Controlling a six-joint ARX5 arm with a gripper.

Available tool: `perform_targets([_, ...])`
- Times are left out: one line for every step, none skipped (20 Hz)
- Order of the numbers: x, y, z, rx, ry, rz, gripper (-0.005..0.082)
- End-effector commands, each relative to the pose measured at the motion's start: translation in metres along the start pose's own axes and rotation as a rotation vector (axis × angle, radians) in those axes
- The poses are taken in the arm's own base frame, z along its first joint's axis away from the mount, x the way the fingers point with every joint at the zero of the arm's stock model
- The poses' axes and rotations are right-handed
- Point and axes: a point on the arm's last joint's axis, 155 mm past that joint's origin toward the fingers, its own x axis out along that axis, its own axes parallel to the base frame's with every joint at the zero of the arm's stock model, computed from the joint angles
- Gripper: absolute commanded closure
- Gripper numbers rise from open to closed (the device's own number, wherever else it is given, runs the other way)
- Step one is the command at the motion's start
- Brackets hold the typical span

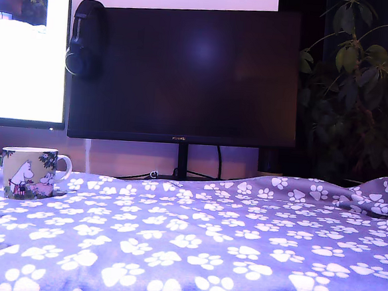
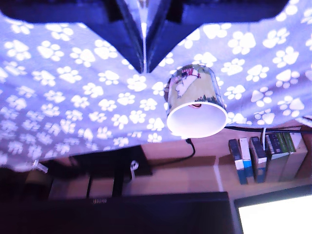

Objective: Pick up the coffee capsules on the table and drop them inside the coffee cup

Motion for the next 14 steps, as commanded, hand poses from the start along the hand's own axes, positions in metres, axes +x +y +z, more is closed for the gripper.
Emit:
perform_targets([-0.005,0.001,-0.013,-0.020,-0.002,0.003,0.0790])
perform_targets([-0.007,0.000,-0.016,-0.025,-0.006,0.003,0.0790])
perform_targets([-0.009,0.000,-0.020,-0.027,-0.006,0.003,0.0790])
perform_targets([-0.011,0.000,-0.023,-0.028,-0.015,0.002,0.0790])
perform_targets([-0.014,-0.001,-0.027,-0.032,-0.020,0.002,0.0790])
perform_targets([-0.016,-0.001,-0.032,-0.040,-0.016,0.002,0.0790])
perform_targets([-0.018,-0.001,-0.036,-0.043,-0.016,0.002,0.0790])
perform_targets([-0.019,-0.001,-0.039,-0.054,-0.019,0.002,0.0790])
perform_targets([-0.021,-0.001,-0.041,-0.063,-0.022,0.001,0.0790])
perform_targets([-0.023,-0.002,-0.043,-0.072,-0.023,0.002,0.0790])
perform_targets([-0.025,-0.002,-0.045,-0.072,-0.024,0.002,0.0790])
perform_targets([-0.026,-0.002,-0.046,-0.072,-0.025,0.002,0.0790])
perform_targets([-0.028,-0.003,-0.047,-0.072,-0.025,0.002,0.0790])
perform_targets([-0.029,-0.002,-0.046,-0.071,-0.029,0.005,0.0790])
